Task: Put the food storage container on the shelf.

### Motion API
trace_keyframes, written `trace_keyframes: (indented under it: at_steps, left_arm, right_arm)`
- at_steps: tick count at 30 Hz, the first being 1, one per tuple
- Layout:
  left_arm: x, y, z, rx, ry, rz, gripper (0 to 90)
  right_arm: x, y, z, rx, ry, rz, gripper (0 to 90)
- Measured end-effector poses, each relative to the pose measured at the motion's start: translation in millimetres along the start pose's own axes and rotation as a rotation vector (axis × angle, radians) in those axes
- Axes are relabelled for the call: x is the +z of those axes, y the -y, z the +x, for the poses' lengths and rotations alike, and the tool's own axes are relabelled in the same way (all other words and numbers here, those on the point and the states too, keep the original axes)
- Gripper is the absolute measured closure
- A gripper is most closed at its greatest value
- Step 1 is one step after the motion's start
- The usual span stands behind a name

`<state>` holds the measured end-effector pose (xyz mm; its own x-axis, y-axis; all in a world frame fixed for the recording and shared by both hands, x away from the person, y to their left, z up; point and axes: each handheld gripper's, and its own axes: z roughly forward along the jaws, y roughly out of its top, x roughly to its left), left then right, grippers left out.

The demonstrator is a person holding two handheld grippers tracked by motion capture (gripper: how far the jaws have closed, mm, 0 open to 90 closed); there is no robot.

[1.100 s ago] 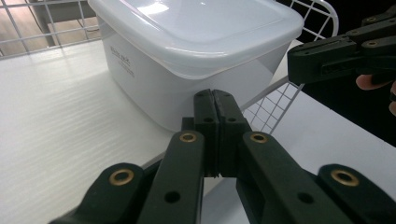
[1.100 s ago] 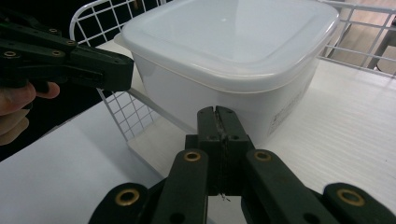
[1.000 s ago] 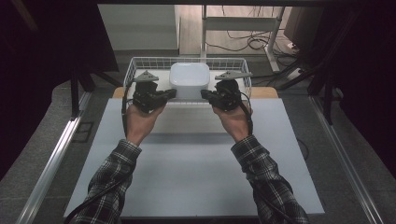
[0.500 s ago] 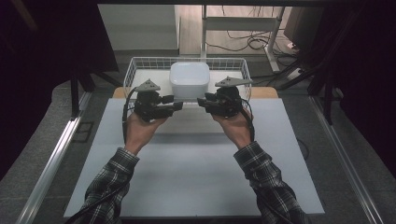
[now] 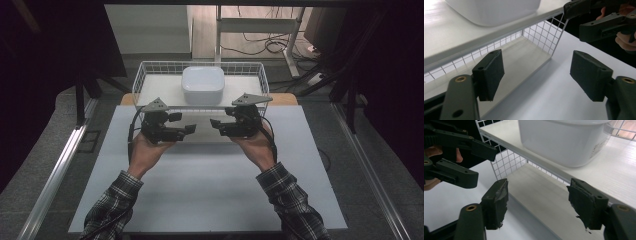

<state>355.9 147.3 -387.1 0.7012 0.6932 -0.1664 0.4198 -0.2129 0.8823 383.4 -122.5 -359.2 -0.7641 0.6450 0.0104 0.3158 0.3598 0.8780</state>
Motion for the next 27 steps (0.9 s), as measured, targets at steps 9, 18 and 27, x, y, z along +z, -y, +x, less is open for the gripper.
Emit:
trace_keyframes:
  at_steps: [9,18,27]
  left_arm:
    - [-5.7,12.0,-2.9,0.008,-0.010,0.012,13.7]
    - [-10.1,25.8,-8.3,0.004,0.005,0.038,8.1]
    - [-15.3,35.4,-16.9,0.064,-0.047,0.046,4.0]
  right_arm:
    - [-5.4,9.3,2.5,-0.026,-0.002,0.001,19.6]
    - [-8.3,20.9,5.2,-0.026,-0.005,0.007,9.9]
    - [-12.7,30.6,9.3,-0.050,0.002,0.016,4.1]
